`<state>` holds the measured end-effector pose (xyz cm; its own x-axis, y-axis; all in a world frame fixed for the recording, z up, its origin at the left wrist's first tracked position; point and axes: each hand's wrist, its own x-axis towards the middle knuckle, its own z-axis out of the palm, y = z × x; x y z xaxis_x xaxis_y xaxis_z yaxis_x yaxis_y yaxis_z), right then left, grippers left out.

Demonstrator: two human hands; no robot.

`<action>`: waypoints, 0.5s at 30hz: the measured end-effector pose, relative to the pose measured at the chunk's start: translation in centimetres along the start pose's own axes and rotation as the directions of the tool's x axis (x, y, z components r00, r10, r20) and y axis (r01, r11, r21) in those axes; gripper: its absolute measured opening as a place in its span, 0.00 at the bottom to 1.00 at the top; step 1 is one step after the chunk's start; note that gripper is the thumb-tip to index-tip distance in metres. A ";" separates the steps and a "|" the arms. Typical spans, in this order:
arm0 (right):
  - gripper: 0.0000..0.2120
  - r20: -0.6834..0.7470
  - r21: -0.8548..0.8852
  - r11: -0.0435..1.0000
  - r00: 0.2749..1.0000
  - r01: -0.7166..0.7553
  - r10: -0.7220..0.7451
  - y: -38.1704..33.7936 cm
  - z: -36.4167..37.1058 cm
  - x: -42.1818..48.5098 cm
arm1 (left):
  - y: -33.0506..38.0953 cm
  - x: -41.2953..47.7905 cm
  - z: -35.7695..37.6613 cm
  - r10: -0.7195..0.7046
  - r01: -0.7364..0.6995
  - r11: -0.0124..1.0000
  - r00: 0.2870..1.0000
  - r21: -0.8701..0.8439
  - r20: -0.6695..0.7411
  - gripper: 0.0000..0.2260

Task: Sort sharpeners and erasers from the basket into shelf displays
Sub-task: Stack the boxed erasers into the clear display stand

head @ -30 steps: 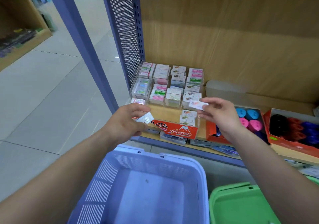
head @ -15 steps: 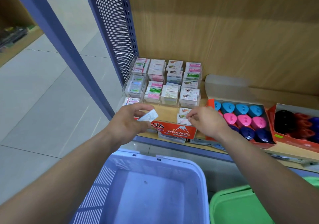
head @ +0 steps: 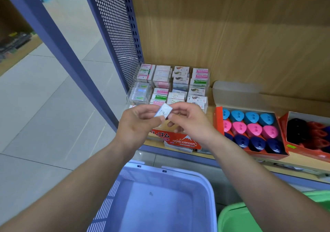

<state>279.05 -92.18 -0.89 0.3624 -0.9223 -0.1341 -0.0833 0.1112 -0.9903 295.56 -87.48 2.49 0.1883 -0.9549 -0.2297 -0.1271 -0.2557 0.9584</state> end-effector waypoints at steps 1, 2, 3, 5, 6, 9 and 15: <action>0.08 -0.004 0.042 0.999 1.000 -0.017 0.017 0.0 0.1 0.1 | 0.0 0.1 0.0 -0.004 0.004 1.000 1.000 -0.018 -0.016 0.09; 0.08 -0.001 0.068 0.997 0.999 -0.032 0.032 0.2 0.1 0.1 | -0.1 0.2 0.0 -0.015 0.013 0.999 0.999 -0.037 -0.036 0.10; 0.09 0.010 0.081 0.996 0.999 -0.044 0.043 0.3 0.1 0.0 | -0.1 0.3 0.0 -0.031 0.028 0.998 0.998 -0.064 -0.051 0.11; 0.10 0.044 0.091 0.995 0.998 -0.047 0.043 0.5 0.0 -0.1 | -0.1 0.3 0.2 -0.051 0.045 0.992 0.998 -0.118 -0.048 0.15; 0.11 0.052 0.094 0.995 0.998 -0.041 0.036 0.5 -0.1 -0.1 | -0.1 0.3 0.3 -0.053 0.047 0.990 0.998 -0.130 -0.038 0.16; 0.10 0.018 0.113 0.993 1.000 -0.023 0.021 0.4 -0.3 0.3 | 0.2 0.4 0.8 -0.065 0.060 0.988 0.997 -0.145 -0.030 0.10; 0.10 -0.109 -0.061 0.998 0.994 0.012 -0.018 0.1 -4.1 4.5 | -0.9 5.4 2.1 0.115 -0.095 0.956 0.992 0.276 -0.058 0.05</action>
<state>276.85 -97.83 -1.45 0.2610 -0.9589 -0.1110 -0.1350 0.0776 -0.9878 294.63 -92.70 0.01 0.2284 -0.9676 -0.1079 -0.4082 -0.1958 0.8917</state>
